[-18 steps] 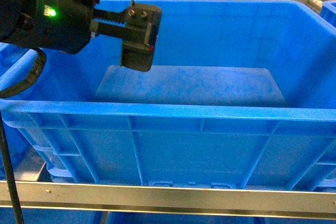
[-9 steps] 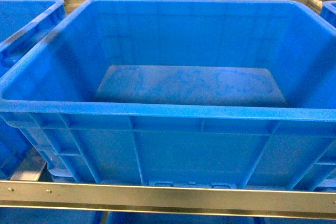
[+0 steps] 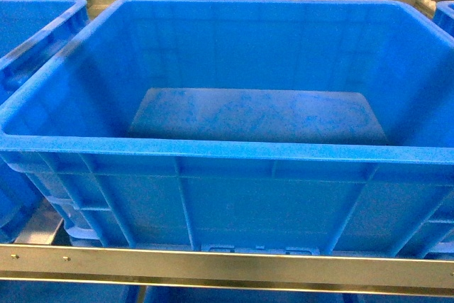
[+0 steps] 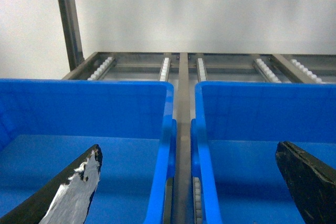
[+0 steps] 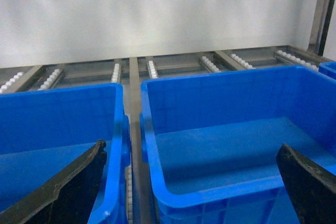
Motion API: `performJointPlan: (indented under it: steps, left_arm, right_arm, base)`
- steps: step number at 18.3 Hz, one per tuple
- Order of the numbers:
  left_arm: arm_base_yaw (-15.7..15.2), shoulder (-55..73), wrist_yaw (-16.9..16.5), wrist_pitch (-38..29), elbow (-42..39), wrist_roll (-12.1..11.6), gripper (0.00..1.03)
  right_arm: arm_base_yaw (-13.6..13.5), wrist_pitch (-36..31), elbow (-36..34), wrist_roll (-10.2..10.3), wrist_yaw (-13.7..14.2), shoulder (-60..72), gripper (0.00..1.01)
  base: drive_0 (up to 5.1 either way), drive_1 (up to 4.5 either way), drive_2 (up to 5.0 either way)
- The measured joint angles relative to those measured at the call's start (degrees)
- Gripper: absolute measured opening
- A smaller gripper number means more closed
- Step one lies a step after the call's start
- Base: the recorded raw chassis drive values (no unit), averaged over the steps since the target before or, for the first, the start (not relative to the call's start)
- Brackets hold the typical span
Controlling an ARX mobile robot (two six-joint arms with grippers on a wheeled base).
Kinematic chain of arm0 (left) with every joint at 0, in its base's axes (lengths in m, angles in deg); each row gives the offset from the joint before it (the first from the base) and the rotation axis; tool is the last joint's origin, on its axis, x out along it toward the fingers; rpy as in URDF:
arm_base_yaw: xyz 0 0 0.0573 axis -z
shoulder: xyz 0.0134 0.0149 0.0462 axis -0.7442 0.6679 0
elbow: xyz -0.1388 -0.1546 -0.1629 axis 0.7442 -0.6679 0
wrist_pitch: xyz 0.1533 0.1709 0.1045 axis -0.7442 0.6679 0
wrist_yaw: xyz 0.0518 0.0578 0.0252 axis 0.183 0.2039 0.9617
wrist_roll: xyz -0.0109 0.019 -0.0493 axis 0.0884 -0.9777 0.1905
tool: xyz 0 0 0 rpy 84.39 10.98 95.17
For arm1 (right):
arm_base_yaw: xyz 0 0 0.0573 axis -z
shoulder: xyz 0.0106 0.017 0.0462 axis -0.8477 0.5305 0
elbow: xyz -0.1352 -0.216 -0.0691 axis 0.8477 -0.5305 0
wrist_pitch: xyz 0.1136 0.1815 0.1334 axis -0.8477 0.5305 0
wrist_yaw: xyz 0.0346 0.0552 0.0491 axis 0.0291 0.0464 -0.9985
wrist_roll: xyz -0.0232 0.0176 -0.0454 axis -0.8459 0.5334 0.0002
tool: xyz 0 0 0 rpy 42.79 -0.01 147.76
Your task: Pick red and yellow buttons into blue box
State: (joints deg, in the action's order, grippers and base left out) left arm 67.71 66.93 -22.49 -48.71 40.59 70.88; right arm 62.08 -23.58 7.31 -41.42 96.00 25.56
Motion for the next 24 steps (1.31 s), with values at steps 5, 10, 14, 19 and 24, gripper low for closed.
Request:
performJointPlan:
  steps: [5,10,14,19,24]
  left_arm:
    - [-6.47,-5.49,-9.88,9.70,-2.05,1.46,0.62]
    - [-11.37,-10.21,-15.06,10.62,-6.19,1.57,0.20]
    - [-18.38,-13.38,-22.36,11.78,-7.98,1.73,0.02]
    - [-19.52,-17.22,-23.45,13.64,-10.23,1.84,0.02]
    - [-19.56,-28.37,-23.39,22.45,-12.35,1.84,0.02]
  right_arm:
    - [-4.42,11.08,0.09,-3.48,-6.86,-2.19,0.64]
    - [-4.11,10.01,-3.37,-4.11,-6.21,-4.55,0.24]
    - [-4.11,9.35,-4.96,-4.35,-6.25,-5.90,0.02]
    - [-4.11,9.01,-7.04,-4.37,-6.23,-7.54,0.02]
    - [-4.11,9.38,-9.46,-4.37,-6.21,-10.14,0.02]
  base:
    - [0.0,0.00,0.0]
    - [0.0,0.00,0.0]
    - [0.0,0.00,0.0]
    - [0.0,0.00,0.0]
    - [0.0,0.00,0.0]
